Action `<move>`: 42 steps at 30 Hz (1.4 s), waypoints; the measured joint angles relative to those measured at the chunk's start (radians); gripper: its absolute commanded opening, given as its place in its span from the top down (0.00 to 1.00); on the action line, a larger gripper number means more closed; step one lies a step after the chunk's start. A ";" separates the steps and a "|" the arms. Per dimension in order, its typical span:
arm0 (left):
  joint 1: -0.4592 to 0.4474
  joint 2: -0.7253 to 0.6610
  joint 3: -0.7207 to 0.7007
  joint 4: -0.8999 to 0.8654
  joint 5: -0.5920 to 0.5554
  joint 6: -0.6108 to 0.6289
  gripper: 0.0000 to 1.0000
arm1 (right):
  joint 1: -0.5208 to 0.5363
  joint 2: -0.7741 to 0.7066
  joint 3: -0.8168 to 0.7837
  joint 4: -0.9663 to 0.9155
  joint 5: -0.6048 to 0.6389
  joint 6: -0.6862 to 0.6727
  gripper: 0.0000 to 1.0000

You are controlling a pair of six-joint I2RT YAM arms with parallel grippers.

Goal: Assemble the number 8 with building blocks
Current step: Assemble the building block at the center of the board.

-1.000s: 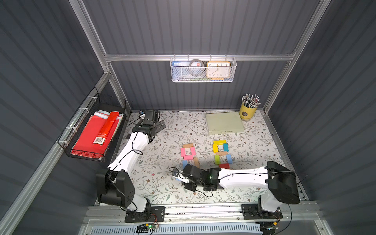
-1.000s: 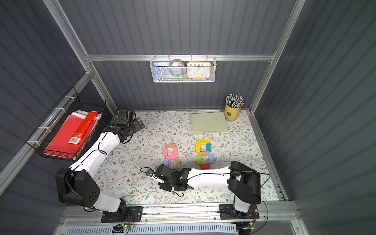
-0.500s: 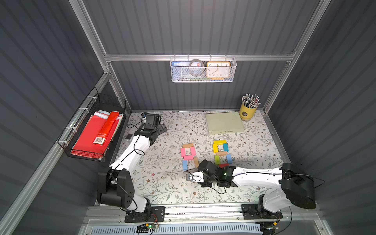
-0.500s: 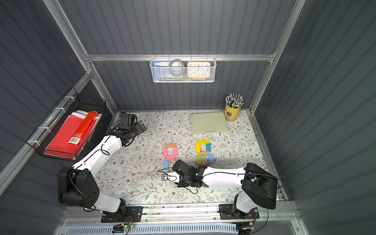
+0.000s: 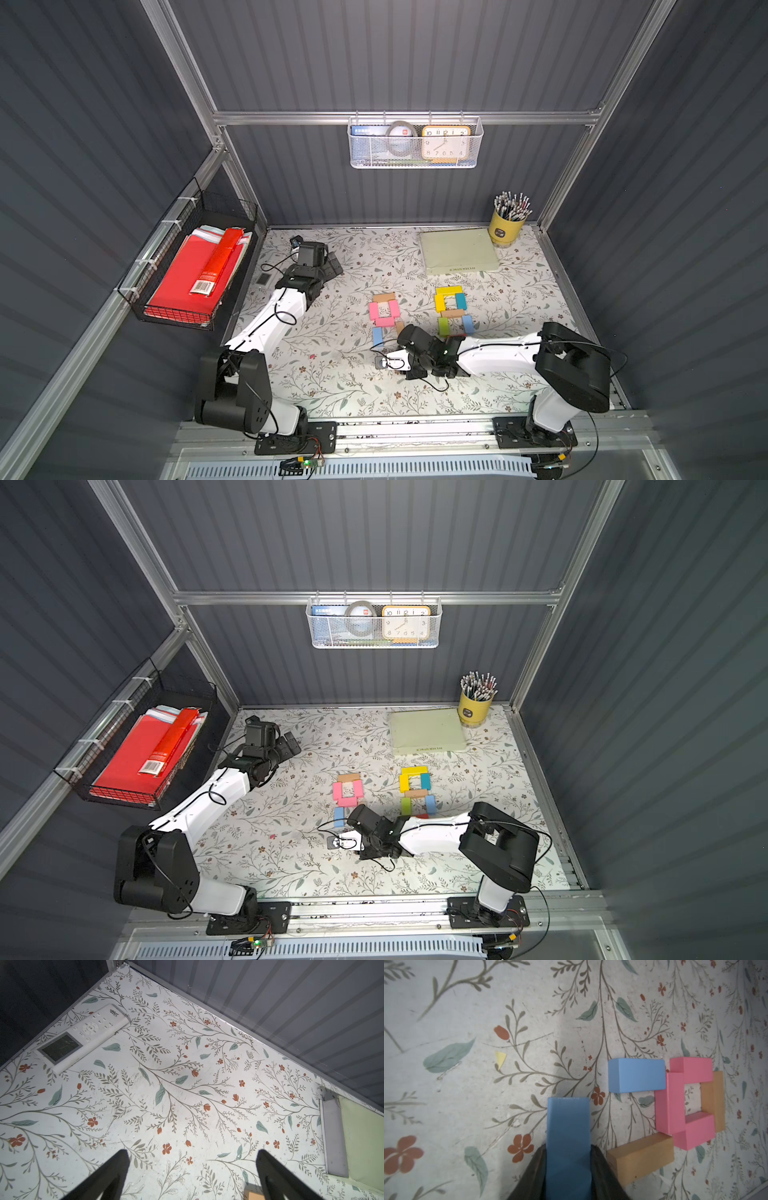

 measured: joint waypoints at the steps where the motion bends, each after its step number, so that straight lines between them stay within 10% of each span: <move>1: 0.000 -0.002 -0.003 0.005 -0.001 0.001 0.01 | -0.001 0.006 0.003 0.007 0.000 0.000 0.88; 14: 0.000 -0.008 -0.008 0.030 -0.015 0.008 0.01 | -0.029 0.055 0.019 0.074 -0.001 -0.011 0.50; 42: 0.002 -0.008 -0.011 0.029 -0.029 0.008 0.01 | -0.034 0.058 0.029 0.073 0.038 -0.107 0.52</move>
